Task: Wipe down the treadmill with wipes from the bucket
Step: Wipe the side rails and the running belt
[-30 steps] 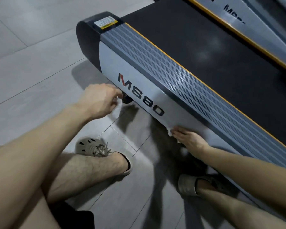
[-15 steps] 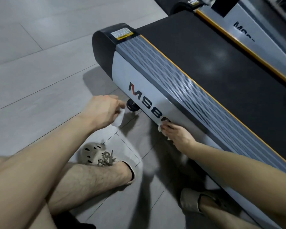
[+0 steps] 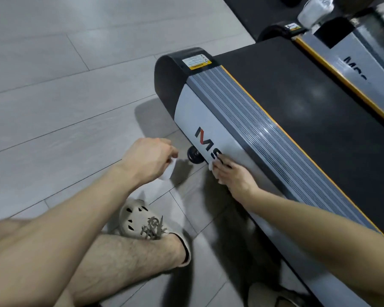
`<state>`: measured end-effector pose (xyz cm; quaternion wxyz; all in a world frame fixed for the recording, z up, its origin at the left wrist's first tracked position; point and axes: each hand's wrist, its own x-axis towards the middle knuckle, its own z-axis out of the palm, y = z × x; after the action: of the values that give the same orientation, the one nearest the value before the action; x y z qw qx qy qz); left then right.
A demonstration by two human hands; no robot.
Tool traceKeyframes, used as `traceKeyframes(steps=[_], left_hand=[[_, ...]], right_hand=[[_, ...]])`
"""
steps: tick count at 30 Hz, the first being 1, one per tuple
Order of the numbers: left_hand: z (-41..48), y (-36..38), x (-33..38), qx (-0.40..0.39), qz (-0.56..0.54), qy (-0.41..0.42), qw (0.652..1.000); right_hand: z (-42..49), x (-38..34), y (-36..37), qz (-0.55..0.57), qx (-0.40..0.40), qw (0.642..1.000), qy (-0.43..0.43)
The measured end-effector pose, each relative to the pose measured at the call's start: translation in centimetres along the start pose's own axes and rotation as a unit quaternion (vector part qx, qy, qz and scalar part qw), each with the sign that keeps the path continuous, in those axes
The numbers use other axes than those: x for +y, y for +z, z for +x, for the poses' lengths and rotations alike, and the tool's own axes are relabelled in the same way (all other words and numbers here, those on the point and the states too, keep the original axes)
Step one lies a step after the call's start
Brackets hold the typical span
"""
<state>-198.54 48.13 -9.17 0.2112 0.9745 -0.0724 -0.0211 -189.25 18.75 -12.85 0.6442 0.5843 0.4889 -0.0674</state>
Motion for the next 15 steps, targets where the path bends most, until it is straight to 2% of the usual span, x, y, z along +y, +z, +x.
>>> traceKeyframes(steps=[3, 5, 7, 10, 11, 13, 15], left_hand=[[0.3, 0.1, -0.3, -0.010, -0.001, -0.001, 1.000], [0.7, -0.4, -0.2, -0.009, -0.003, -0.005, 1.000], [1.2, -1.0, -0.2, 0.002, -0.008, -0.006, 1.000], [1.2, -1.2, -0.2, 0.012, 0.012, -0.001, 1.000], [1.0, -1.1, -0.2, 0.007, 0.023, 0.008, 1.000], [0.5, -0.9, -0.2, -0.001, 0.043, 0.027, 0.999], [0.5, -1.0, -0.1, -0.011, 0.046, 0.040, 0.998]], right_hand=[[4.2, 9.2, -3.5, 0.031, 0.080, 0.985, 0.152], [5.6, 12.0, -5.4, 0.095, 0.093, 0.973, 0.191], [6.0, 9.0, -4.9, 0.108, 0.063, 0.983, 0.136], [4.2, -0.3, -1.0, 0.016, -0.033, 0.998, -0.050], [3.9, -1.5, -0.1, 0.012, -0.042, 0.996, -0.075], [4.9, 0.7, -1.1, 0.023, 0.015, 0.999, -0.025], [6.7, 5.6, -3.6, 0.028, 0.066, 0.994, 0.077]])
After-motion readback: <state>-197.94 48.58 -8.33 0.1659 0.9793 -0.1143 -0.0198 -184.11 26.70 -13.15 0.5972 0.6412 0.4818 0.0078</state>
